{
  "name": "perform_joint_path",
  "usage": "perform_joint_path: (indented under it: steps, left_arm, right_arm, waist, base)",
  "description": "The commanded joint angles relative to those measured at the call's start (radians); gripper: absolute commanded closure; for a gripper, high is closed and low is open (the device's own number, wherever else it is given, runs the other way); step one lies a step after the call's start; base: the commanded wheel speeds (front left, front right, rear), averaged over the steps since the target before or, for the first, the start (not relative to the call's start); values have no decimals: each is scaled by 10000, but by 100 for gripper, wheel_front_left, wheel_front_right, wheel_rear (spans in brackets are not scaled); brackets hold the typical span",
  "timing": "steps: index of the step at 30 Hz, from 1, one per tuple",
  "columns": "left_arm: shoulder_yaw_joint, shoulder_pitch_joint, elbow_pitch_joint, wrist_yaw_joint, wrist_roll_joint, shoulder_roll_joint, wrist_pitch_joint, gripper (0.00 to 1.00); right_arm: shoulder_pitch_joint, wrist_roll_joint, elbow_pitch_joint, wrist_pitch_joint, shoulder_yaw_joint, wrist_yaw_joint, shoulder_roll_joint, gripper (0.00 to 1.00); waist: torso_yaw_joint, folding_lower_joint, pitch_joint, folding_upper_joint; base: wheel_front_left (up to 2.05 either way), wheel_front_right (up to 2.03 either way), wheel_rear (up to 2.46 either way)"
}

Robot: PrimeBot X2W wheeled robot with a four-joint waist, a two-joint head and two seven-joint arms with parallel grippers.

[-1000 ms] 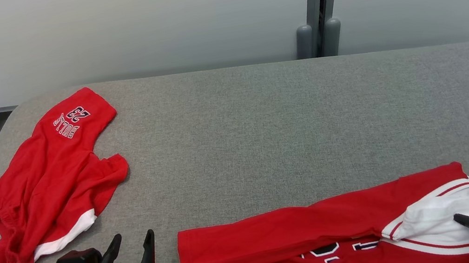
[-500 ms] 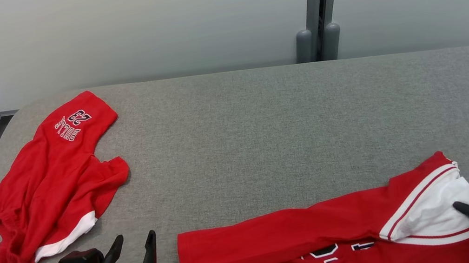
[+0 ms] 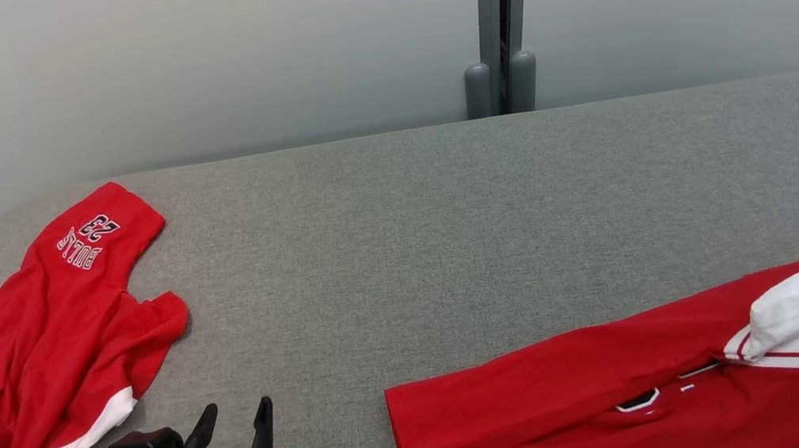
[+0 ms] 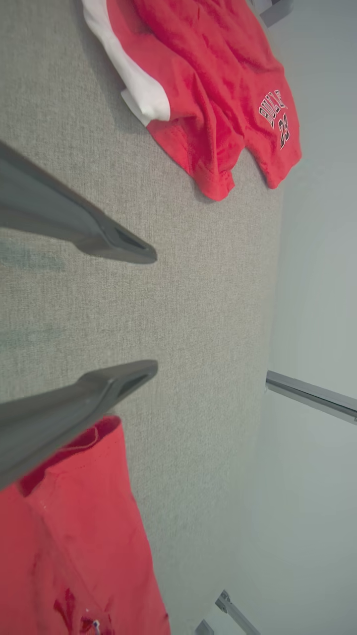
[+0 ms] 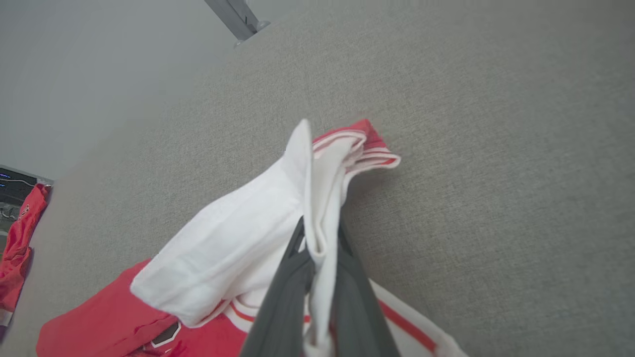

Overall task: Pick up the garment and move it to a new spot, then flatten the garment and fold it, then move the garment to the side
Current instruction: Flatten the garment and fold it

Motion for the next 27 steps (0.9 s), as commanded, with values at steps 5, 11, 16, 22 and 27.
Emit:
perform_joint_path:
  steps: [5, 11, 16, 22, 27]
  left_arm:
    - [-1, 83, 5, -57, 70, 50, -25, 0]
    - [-64, 248, 34, -38, 19, 81, 19, 0]
    - [-87, 190, -16, 9, 3, 104, 72, 0]
    - [-109, 277, -16, 14, -45, 32, 79, 0]
    - [-70, 320, 32, -9, -72, -44, 48, 0]
  right_arm:
    - [-166, -751, -8, -569, 224, 5, -287, 100]
    - [-312, -2039, -545, -1478, 636, 8, -298, 100]
    - [-448, -3137, -1377, -1777, 962, 8, -144, 100]
    - [-517, -4458, -2714, -1467, 1248, 8, 73, 100]
    - [-278, -5154, -3513, -1124, 1139, 8, 160, 100]
  waist:
    - [-142, 0, -115, -1]
    - [-166, 0, -263, -1]
    - [-130, 0, -325, -1]
    - [39, 0, -341, -1]
    - [258, 0, -365, -1]
  base:
    - [0, 0, 0]
    - [0, 0, 0]
    - [0, 0, 0]
    - [0, 0, 0]
    - [0, 0, 0]
